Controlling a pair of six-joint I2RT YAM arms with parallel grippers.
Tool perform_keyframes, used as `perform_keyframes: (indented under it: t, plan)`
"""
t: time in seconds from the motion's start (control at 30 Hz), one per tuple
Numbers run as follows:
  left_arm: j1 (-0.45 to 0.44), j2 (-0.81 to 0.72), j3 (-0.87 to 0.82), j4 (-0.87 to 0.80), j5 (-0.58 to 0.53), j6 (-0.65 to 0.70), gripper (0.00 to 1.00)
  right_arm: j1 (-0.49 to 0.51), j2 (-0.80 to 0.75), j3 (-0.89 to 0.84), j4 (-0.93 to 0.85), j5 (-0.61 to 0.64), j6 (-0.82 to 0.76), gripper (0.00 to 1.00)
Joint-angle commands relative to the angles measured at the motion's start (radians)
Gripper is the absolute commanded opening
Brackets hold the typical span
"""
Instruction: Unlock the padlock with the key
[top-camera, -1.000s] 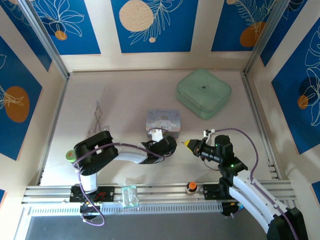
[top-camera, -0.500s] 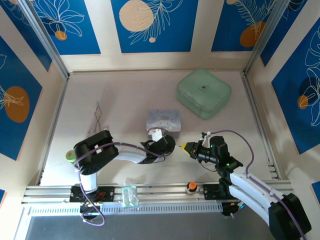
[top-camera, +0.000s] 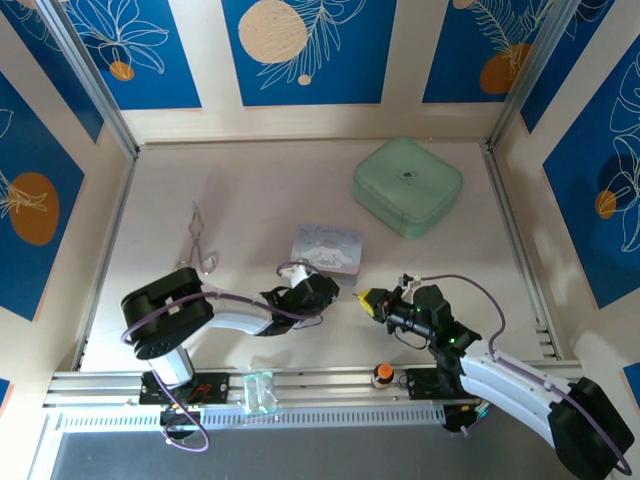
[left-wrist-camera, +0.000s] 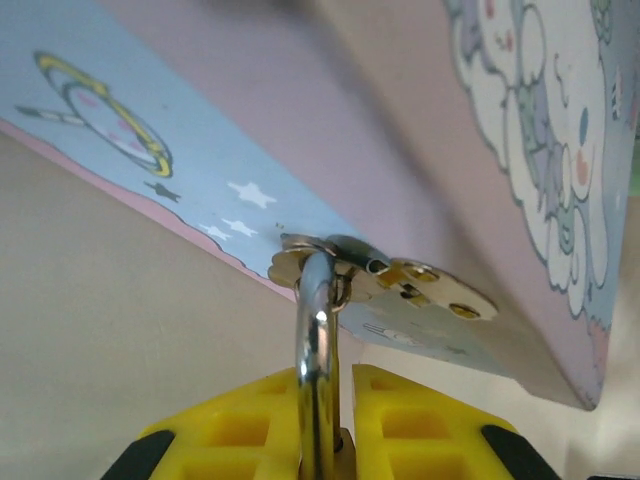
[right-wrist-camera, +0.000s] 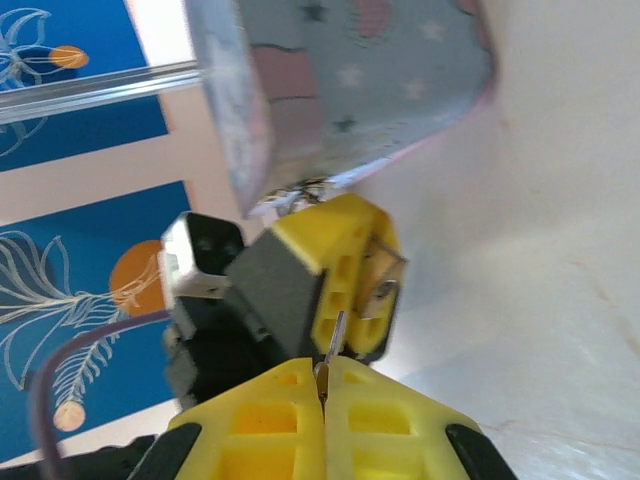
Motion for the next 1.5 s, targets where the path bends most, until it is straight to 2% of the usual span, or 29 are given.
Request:
perform_keyframes:
  t: [0.0, 0.1, 0.27, 0.33, 0.43, 0.53, 0.63, 0.77, 0.87, 0.93, 1.07, 1.2, 1.47]
  plan:
    - [0.002, -0.039, -0.024, 0.099, 0.005, -0.095, 0.00, 0.018, -0.053, -0.034, -0.021, 0.108, 0.005, 0.00]
    - [0.002, -0.047, -0.044, 0.147, 0.001, -0.122, 0.00, 0.020, -0.037, 0.014, -0.044, 0.061, -0.111, 0.00]
    - [0.002, -0.040, -0.054, 0.240, 0.004, -0.172, 0.00, -0.010, 0.198, 0.036, 0.165, -0.088, -0.145, 0.00]
    - [0.002, -0.033, -0.058, 0.288, 0.001, -0.183, 0.00, 0.004, 0.321, 0.036, 0.328, -0.080, -0.114, 0.00]
    - [0.002, -0.021, -0.059, 0.321, -0.002, -0.216, 0.00, 0.033, 0.415, 0.036, 0.455, -0.025, -0.092, 0.00]
    - [0.002, 0.000, -0.066, 0.359, -0.009, -0.272, 0.00, 0.090, 0.382, 0.036, 0.411, 0.092, -0.085, 0.00]
    - [0.001, 0.029, -0.071, 0.406, -0.015, -0.322, 0.00, 0.136, 0.253, 0.028, 0.285, 0.213, -0.075, 0.00]
    - [-0.001, 0.068, -0.048, 0.458, -0.015, -0.350, 0.00, 0.132, 0.092, 0.014, 0.147, 0.260, -0.084, 0.00]
    - [-0.004, 0.100, -0.032, 0.485, -0.003, -0.383, 0.00, 0.109, 0.028, 0.007, 0.076, 0.256, -0.088, 0.00]
    - [-0.009, 0.124, -0.030, 0.525, -0.006, -0.411, 0.00, 0.096, 0.023, -0.001, 0.090, 0.248, -0.093, 0.00]
    - [-0.011, 0.151, -0.031, 0.604, -0.017, -0.438, 0.00, 0.054, 0.064, -0.002, 0.127, 0.200, -0.105, 0.00]
    - [-0.012, 0.138, -0.021, 0.574, -0.007, -0.445, 0.00, 0.036, 0.103, -0.002, 0.166, 0.189, -0.098, 0.00]
    - [-0.018, 0.168, -0.002, 0.610, -0.001, -0.476, 0.00, 0.013, 0.128, 0.036, 0.129, 0.136, -0.116, 0.00]
